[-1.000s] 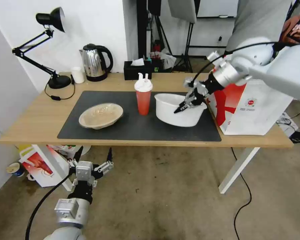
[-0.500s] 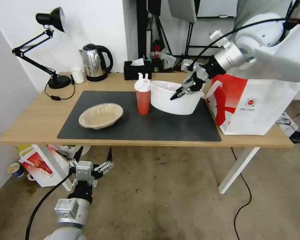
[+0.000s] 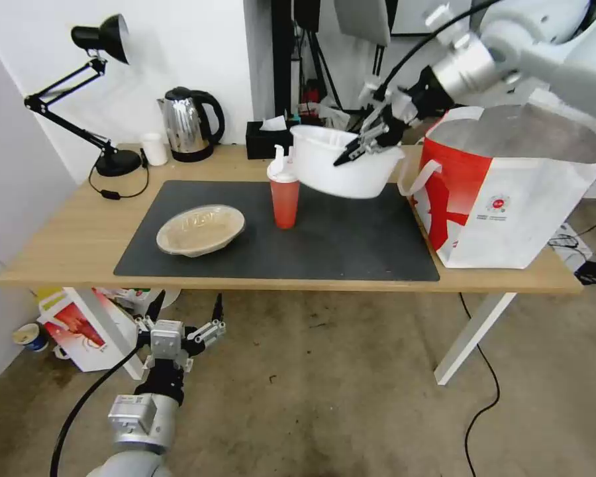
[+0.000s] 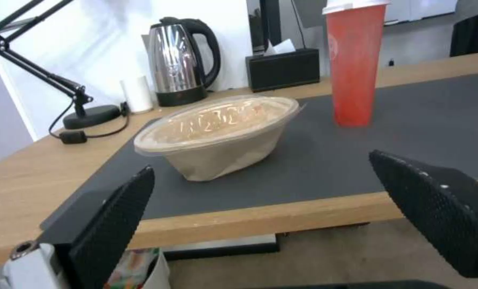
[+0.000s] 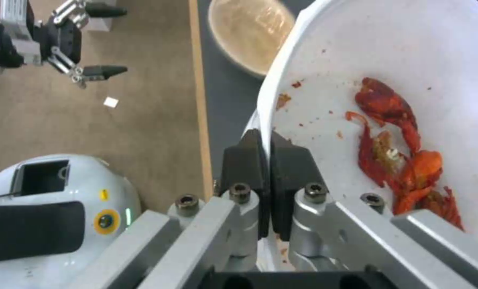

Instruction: Pick up the trash from the table and place it into the takeout bag.

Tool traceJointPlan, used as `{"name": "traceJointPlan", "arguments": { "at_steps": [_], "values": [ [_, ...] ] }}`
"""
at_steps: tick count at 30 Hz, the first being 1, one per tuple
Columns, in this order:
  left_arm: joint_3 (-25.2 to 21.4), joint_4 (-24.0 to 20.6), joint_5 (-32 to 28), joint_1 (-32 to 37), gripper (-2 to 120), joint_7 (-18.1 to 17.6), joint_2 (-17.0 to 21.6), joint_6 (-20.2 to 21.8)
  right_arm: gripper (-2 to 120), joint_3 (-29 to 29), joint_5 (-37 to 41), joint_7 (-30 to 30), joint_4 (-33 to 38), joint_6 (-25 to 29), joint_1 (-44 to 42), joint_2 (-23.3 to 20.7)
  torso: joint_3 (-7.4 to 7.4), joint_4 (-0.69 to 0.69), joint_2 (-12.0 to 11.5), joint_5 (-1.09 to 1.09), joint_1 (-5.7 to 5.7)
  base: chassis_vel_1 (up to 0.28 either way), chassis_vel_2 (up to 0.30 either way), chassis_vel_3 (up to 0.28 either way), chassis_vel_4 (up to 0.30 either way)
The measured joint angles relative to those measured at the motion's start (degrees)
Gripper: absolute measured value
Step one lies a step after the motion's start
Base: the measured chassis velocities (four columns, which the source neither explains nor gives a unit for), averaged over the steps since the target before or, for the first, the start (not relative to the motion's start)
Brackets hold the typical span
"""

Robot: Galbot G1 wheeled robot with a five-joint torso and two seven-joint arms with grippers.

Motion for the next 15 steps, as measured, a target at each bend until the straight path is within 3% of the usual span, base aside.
{"name": "traceJointPlan", "arguments": {
  "at_steps": [15],
  "values": [
    [0.0, 0.0, 0.0, 0.0, 100, 0.0, 0.0, 0.0, 0, 1.1, -2.2, -3.5, -4.0, 2.0, 3.0, -0.9, 0.00, -0.01, 0.0, 0.01, 0.00, 0.000, 0.000, 0.000, 0.000]
  ]
}}
